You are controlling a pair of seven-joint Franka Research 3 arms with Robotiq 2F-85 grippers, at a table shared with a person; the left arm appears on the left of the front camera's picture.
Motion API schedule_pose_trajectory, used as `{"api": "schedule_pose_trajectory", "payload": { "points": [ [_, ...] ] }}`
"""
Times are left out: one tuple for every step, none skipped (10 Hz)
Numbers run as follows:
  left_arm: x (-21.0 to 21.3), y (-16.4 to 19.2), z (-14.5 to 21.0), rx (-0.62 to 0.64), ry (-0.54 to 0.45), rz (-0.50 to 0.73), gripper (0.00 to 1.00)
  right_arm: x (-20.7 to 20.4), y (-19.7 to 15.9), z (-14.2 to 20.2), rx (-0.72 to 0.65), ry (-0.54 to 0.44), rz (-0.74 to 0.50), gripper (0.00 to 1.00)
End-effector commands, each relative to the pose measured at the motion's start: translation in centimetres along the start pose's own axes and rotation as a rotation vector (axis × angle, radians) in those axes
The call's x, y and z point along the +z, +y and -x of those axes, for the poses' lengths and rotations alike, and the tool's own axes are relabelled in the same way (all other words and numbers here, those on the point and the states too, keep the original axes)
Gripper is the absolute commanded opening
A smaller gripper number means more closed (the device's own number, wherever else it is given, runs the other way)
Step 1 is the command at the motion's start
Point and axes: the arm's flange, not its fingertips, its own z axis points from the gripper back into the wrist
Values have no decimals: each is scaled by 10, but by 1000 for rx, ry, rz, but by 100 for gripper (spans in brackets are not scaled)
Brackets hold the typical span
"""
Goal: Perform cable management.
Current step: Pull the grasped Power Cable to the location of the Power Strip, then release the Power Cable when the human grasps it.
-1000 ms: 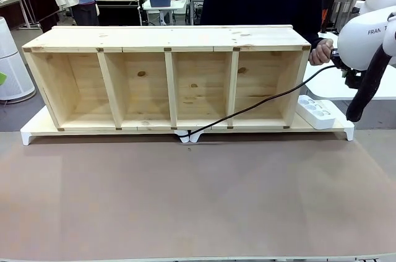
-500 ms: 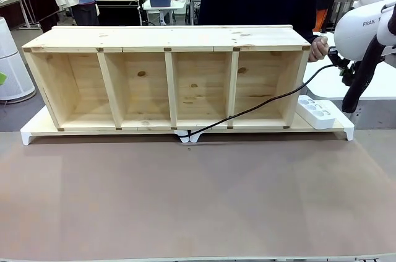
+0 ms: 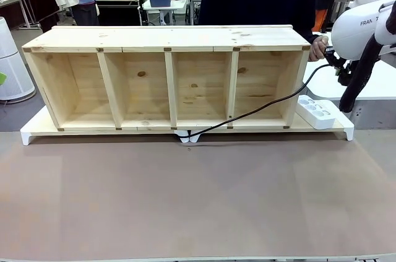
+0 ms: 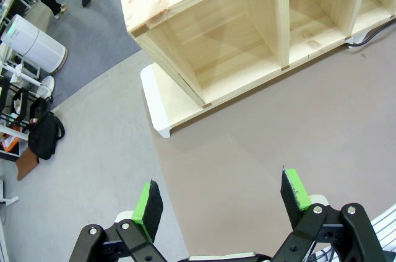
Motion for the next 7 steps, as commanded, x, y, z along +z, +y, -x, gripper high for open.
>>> {"api": "schedule_pose_trajectory", "payload": {
  "points": [
    [0, 0, 0, 7, -2, -2, 100, 0, -1, -1, -3, -4, 4, 16],
    [0, 0, 0, 7, -2, -2, 100, 0, -1, -1, -3, -4, 4, 16],
    [0, 0, 0, 7, -2, -2, 100, 0, -1, -1, -3, -4, 4, 16],
    [0, 0, 0, 7, -2, -2, 100, 0, -1, -1, -3, -4, 4, 16],
    [0, 0, 0, 7, -2, -2, 100, 0, -1, -1, -3, -4, 4, 16],
    [0, 0, 0, 7, -2, -2, 100, 0, -1, -1, -3, -4, 4, 16],
    [0, 0, 0, 7, -2, -2, 100, 0, -1, -1, -3, -4, 4, 16]
  ]
}}
